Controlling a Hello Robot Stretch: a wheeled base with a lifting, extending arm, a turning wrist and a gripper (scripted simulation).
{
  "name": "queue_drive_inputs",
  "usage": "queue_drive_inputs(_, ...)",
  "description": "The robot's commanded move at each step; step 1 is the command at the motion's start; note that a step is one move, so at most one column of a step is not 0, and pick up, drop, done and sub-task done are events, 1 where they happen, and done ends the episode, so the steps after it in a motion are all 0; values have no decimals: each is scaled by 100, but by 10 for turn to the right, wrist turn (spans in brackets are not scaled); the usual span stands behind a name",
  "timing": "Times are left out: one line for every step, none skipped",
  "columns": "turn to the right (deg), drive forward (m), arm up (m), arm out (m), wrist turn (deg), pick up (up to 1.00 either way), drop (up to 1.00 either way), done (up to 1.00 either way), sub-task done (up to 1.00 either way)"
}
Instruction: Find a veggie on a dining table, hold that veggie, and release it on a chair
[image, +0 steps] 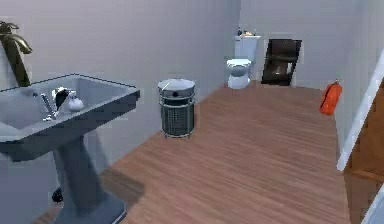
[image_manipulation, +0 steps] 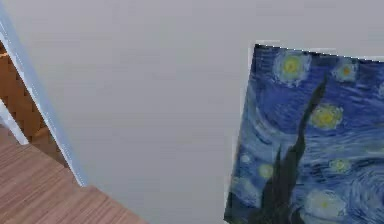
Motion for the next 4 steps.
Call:
queue_drive_inputs(-450, 0, 0, 0, 0, 0, 0, 0, 0)
queue_drive_inputs(-450, 0, 0, 0, 0, 0, 0, 0, 0)
queue_drive_inputs(-150, 0, 0, 0, 0, 0, 0, 0, 0)
queue_drive_inputs(0, 100, 0, 0, 0, 0, 0, 0, 0)
